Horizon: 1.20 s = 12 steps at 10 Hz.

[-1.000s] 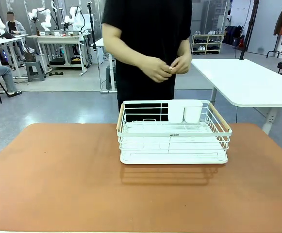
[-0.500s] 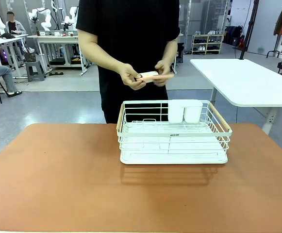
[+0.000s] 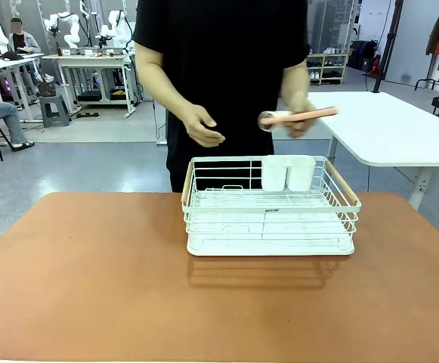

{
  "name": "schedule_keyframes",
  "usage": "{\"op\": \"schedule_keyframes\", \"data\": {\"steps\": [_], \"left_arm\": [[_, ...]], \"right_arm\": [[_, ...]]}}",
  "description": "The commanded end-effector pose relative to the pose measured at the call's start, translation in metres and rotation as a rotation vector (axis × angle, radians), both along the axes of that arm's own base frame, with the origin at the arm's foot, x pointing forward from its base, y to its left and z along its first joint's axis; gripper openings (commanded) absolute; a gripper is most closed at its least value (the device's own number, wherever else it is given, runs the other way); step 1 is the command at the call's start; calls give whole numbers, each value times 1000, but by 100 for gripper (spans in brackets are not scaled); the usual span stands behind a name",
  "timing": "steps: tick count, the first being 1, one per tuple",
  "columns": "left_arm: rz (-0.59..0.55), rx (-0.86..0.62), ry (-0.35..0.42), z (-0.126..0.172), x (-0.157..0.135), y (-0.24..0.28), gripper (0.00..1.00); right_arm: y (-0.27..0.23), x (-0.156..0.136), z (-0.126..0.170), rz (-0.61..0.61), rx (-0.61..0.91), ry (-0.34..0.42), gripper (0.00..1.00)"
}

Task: Clean the table.
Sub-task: Pick up the Lint Roller when the human hands it over.

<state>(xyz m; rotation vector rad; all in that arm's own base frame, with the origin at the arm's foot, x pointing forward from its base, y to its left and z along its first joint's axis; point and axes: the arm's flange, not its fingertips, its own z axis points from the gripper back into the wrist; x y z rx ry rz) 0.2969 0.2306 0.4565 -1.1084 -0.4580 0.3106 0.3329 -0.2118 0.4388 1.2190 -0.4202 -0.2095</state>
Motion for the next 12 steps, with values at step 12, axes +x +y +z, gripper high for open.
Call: {"op": "schedule_keyframes", "data": {"steps": [12], "left_arm": [[-9,-10,-29,3,-2,2,100]], "right_arm": [[32,-15,39,-114,-55,107,100]]}}
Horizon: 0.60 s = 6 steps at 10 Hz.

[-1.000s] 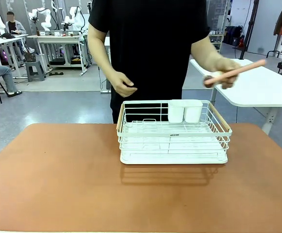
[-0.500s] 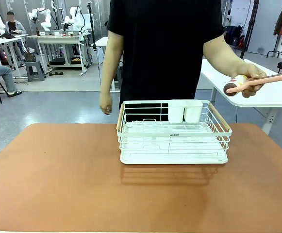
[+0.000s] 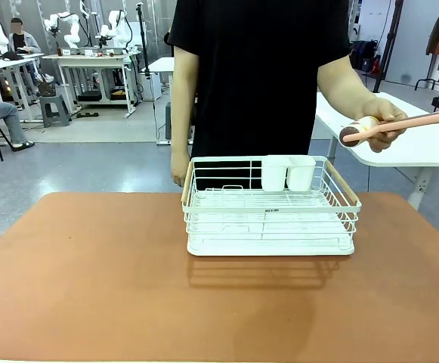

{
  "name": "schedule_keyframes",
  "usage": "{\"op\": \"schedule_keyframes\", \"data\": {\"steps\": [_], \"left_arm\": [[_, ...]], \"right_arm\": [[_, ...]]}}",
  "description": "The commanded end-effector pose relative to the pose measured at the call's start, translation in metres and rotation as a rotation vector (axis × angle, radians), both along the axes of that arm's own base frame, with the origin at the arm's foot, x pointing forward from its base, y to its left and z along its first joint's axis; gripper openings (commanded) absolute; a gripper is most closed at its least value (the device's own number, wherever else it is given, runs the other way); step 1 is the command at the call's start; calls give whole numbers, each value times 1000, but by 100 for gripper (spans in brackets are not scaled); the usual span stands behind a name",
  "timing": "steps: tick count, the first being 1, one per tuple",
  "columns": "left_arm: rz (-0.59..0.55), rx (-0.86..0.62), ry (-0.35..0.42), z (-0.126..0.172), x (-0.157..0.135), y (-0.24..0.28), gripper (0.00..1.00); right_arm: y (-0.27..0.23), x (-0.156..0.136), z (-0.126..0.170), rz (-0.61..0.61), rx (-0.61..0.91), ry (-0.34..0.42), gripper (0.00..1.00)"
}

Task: Clean the table.
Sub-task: Pick up the Lint Roller when the human hands it over.

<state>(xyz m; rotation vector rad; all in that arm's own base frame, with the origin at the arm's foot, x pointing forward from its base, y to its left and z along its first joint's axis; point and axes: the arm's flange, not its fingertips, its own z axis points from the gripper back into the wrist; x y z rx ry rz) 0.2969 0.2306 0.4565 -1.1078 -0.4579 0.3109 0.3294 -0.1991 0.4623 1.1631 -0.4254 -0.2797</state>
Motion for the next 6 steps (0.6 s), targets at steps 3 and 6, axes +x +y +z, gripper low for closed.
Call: {"op": "schedule_keyframes", "data": {"steps": [3,6], "left_arm": [[-9,-10,-29,3,-2,2,100],[-9,-10,-29,3,-2,2,100]], "right_arm": [[65,-3,39,-106,24,245,100],[102,30,46,-151,46,331,100]]}}
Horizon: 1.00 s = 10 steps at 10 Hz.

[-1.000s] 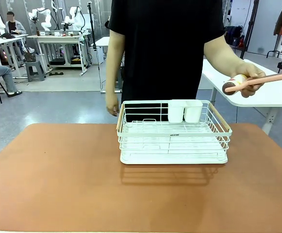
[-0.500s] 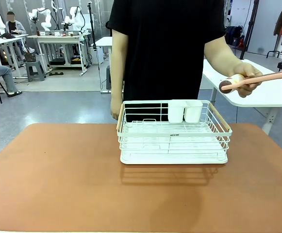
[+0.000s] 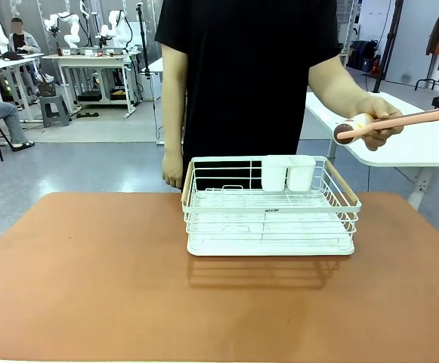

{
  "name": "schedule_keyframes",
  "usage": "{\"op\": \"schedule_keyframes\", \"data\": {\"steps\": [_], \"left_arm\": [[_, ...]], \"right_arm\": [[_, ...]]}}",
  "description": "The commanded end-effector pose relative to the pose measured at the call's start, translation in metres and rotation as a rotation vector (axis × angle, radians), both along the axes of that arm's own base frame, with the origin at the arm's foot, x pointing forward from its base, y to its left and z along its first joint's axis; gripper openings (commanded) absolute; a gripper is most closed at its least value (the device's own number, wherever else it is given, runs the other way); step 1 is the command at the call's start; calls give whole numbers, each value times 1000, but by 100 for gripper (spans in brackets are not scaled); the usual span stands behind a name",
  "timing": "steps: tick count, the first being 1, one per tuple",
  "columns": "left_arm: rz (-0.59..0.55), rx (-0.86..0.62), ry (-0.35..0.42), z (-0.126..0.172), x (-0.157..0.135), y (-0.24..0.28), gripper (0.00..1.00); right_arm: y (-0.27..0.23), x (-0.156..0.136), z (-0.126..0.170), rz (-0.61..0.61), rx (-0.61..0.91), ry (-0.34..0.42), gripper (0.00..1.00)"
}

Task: Clean the table.
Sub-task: Pick up the Lint Roller when the human hands it over.

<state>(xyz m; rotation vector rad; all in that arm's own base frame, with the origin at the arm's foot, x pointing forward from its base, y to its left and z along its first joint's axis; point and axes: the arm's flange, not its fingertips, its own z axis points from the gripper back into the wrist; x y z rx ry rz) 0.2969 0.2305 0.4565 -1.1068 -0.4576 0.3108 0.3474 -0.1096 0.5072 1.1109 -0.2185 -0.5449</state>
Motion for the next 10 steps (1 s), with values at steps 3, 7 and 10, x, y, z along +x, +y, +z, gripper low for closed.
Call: {"op": "schedule_keyframes", "data": {"steps": [3,7,10], "left_arm": [[-9,-11,-30,3,-2,2,100],[-9,-11,-30,3,-2,2,100],[-9,-11,-30,3,-2,2,100]], "right_arm": [[39,29,0,-55,16,22,100],[71,47,-16,-101,-27,5,100],[80,60,-19,-132,-43,-20,100]]}}
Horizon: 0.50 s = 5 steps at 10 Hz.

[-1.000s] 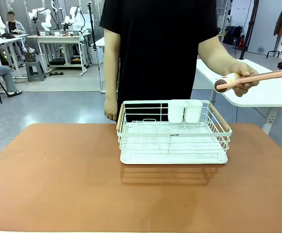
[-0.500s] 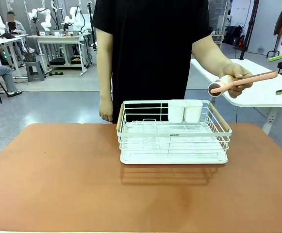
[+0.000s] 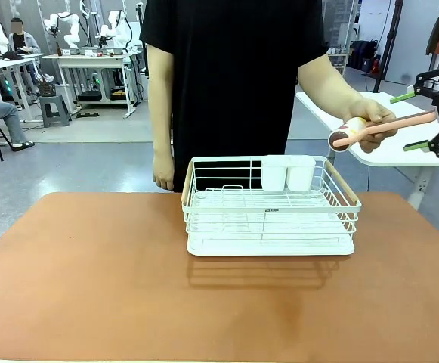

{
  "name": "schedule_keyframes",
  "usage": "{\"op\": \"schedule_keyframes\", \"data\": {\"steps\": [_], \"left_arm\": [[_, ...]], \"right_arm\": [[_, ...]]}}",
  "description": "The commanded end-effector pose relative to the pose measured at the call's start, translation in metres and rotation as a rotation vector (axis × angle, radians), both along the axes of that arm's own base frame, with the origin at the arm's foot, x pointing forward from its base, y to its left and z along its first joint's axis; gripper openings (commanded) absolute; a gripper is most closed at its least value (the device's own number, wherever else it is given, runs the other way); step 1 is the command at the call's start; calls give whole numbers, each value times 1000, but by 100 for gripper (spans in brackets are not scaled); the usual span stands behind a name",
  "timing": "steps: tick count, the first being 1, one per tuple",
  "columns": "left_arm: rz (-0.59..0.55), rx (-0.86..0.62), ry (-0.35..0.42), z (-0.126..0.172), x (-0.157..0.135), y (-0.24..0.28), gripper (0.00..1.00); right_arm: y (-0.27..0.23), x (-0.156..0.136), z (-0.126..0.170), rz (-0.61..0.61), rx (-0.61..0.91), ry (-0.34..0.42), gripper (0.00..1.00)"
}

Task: Clean the table.
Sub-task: Pick up the Lint Roller when the human hands it over.

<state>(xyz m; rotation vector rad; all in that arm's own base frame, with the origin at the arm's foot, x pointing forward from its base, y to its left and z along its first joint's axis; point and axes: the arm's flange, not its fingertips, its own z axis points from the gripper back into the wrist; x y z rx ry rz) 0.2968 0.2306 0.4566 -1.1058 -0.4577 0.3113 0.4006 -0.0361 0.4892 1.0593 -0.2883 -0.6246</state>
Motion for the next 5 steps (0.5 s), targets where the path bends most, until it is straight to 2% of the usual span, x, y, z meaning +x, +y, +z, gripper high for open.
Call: {"op": "schedule_keyframes", "data": {"steps": [1,5], "left_arm": [[-10,-12,-30,3,-2,2,100],[-10,-12,-30,3,-2,2,100]], "right_arm": [[7,9,-2,-37,-5,-23,100],[4,7,-4,-26,7,-23,100]]}}
